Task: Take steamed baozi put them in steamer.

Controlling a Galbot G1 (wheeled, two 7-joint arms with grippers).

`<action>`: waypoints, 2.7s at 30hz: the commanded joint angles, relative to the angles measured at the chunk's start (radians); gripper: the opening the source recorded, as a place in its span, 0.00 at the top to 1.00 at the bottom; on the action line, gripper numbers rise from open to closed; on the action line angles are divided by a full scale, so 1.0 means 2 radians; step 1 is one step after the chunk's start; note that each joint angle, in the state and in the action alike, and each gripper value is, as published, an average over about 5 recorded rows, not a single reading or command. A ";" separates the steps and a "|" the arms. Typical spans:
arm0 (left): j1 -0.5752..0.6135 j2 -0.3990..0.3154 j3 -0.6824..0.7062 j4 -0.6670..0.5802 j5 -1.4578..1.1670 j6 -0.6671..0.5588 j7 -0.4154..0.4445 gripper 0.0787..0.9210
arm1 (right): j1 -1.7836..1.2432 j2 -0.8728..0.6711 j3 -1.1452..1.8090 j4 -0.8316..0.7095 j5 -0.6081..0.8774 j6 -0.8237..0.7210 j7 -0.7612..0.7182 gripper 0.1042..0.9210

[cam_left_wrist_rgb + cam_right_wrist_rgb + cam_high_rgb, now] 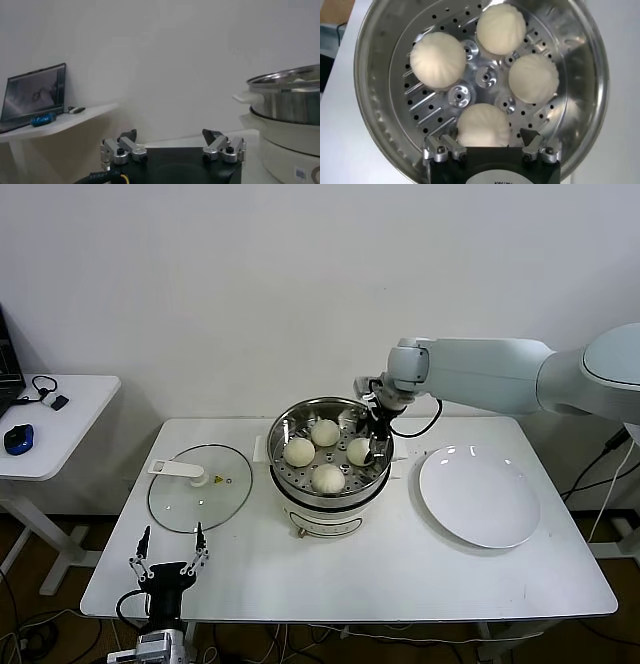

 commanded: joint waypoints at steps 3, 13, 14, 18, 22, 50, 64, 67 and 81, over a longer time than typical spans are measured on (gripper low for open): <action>0.006 0.003 0.000 -0.008 -0.001 0.000 0.001 0.12 | 0.066 -0.038 0.002 0.031 0.047 -0.005 0.003 0.12; 0.017 0.009 0.008 -0.020 0.003 -0.001 0.001 0.12 | 0.147 -0.138 -0.005 0.154 0.072 -0.017 0.041 0.12; 0.018 0.009 0.008 -0.023 0.003 0.000 0.001 0.12 | 0.150 -0.151 -0.002 0.168 0.074 -0.019 0.061 0.12; 0.022 0.011 0.010 -0.027 0.004 -0.001 0.001 0.12 | 0.126 -0.225 0.035 0.240 0.074 -0.032 0.208 0.12; 0.024 0.011 0.012 -0.030 0.007 -0.001 0.001 0.12 | 0.029 -0.326 0.154 0.311 0.062 -0.060 0.364 0.12; 0.042 0.013 0.011 -0.036 0.031 -0.008 0.002 0.12 | -1.144 -0.087 1.264 0.513 -0.247 0.183 0.495 0.12; 0.048 0.014 0.011 -0.030 0.037 -0.018 -0.001 0.12 | -1.207 0.125 1.206 0.500 -0.362 0.306 0.479 0.12; 0.048 0.014 0.010 -0.030 0.037 -0.019 -0.002 0.12 | -1.225 0.138 1.192 0.497 -0.373 0.327 0.480 0.12; 0.041 0.012 0.007 -0.034 0.036 -0.025 -0.006 0.12 | -1.252 0.136 1.159 0.504 -0.396 0.351 0.500 0.12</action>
